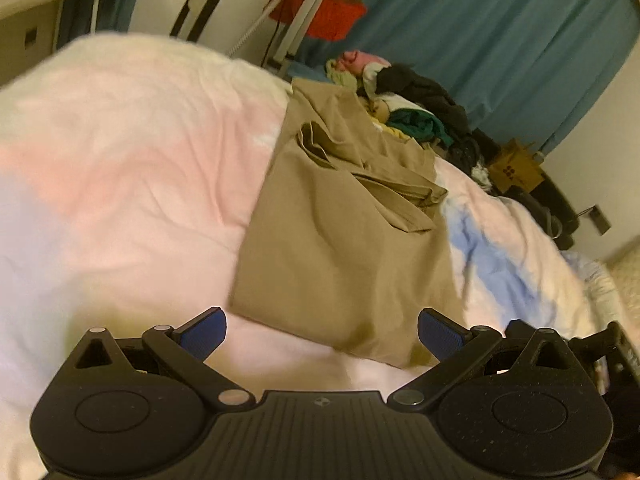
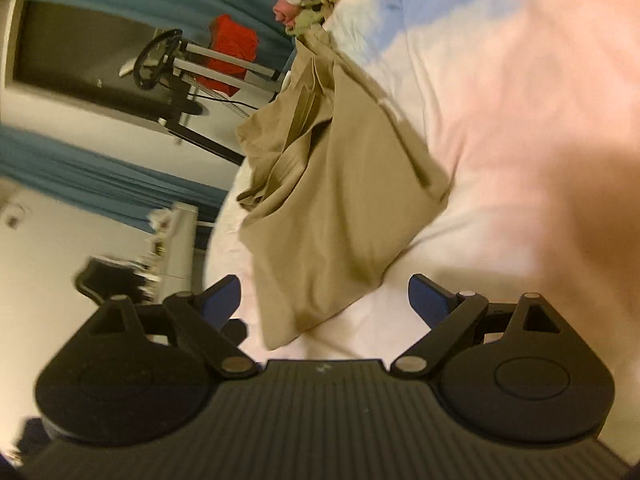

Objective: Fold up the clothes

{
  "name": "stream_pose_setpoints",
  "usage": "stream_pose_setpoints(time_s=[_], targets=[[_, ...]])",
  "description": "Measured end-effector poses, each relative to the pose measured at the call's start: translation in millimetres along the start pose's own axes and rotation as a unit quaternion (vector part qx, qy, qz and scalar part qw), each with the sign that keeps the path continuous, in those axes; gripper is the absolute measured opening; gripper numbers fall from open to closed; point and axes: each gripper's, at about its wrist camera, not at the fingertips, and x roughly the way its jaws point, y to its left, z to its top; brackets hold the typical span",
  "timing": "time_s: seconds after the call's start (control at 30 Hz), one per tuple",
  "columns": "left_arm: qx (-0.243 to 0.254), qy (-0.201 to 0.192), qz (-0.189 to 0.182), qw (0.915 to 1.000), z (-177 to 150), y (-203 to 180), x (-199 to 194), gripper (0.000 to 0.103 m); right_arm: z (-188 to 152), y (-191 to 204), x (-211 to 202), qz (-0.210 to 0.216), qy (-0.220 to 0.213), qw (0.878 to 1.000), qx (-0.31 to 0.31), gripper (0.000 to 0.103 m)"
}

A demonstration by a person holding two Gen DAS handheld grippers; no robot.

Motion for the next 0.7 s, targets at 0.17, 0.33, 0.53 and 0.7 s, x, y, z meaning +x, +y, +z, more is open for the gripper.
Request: stream_pose_setpoints(time_s=[0.17,0.33,0.53,0.7], targets=[[-0.047,0.025,-0.065,0.9965,-1,5,4,0.103,3,-14,9,0.016,0.003,0.998,0.057,0.093],[-0.091,0.061,-0.136,0.9847,-4,11,20,0.103,11,-31,15,-0.001,-0.027,0.994,0.109,0.073],[-0.149,0.106,-0.193,0.9641,-13,17,53,0.1,21,-36,38,-0.01,-0.04,0.992,0.118,0.06],[-0.17,0.118,-0.212,0.955,-11,20,78,0.098,29,-30,37,-0.005,-0.046,0.994,0.095,0.011]])
